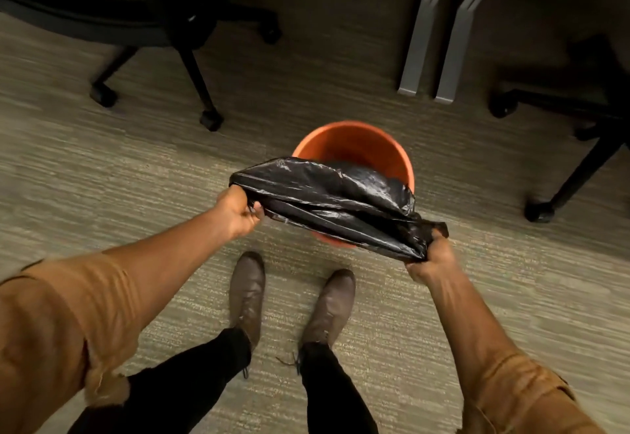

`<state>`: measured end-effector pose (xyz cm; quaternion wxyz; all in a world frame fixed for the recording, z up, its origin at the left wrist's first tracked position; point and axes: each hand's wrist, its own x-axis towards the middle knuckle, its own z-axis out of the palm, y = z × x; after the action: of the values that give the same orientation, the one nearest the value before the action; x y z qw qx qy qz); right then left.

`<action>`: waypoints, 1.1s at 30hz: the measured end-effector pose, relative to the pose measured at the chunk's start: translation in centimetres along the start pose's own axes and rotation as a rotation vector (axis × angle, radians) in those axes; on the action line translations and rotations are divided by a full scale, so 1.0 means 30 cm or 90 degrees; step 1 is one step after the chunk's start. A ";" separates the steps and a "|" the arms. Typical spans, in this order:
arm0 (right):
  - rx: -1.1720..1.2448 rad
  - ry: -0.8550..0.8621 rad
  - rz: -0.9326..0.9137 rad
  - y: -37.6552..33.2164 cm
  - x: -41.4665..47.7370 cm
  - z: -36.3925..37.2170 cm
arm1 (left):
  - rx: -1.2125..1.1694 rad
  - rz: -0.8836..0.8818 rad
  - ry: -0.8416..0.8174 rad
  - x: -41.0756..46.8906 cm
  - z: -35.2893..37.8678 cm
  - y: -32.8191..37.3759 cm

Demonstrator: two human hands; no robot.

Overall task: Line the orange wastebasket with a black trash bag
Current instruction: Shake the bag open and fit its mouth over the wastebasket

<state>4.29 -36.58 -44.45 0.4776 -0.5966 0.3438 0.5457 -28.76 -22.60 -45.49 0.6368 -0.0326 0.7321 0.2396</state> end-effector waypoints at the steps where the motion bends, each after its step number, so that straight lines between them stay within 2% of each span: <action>1: -0.007 0.003 -0.003 -0.001 0.009 0.008 | -0.016 0.001 -0.003 0.004 -0.002 0.007; 4: -0.024 0.020 -0.009 -0.014 0.029 0.037 | 0.007 0.010 -0.022 -0.006 -0.010 0.024; 8: -0.036 0.047 -0.052 -0.017 0.062 0.062 | 0.133 0.037 -0.002 -0.006 -0.010 0.013; 11: -0.048 0.075 -0.075 0.009 0.092 0.054 | 0.173 0.044 0.028 0.017 0.004 -0.017; 19: -0.010 0.106 -0.082 0.122 0.211 -0.046 | 0.158 0.062 0.039 0.167 0.036 -0.121; 24: -0.019 0.106 -0.107 0.155 0.291 -0.088 | 0.213 0.097 0.008 0.251 0.032 -0.172; 30: -0.042 0.091 -0.129 0.109 0.354 -0.080 | 0.164 0.133 -0.049 0.313 0.071 -0.161; 33: -0.080 0.102 -0.154 0.057 0.385 -0.046 | 0.163 0.157 -0.043 0.330 0.124 -0.124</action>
<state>5.09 -37.11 -56.17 0.4727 -0.7042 0.2717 0.4548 -25.89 -21.89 -56.31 0.6260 0.1466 0.7331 0.2219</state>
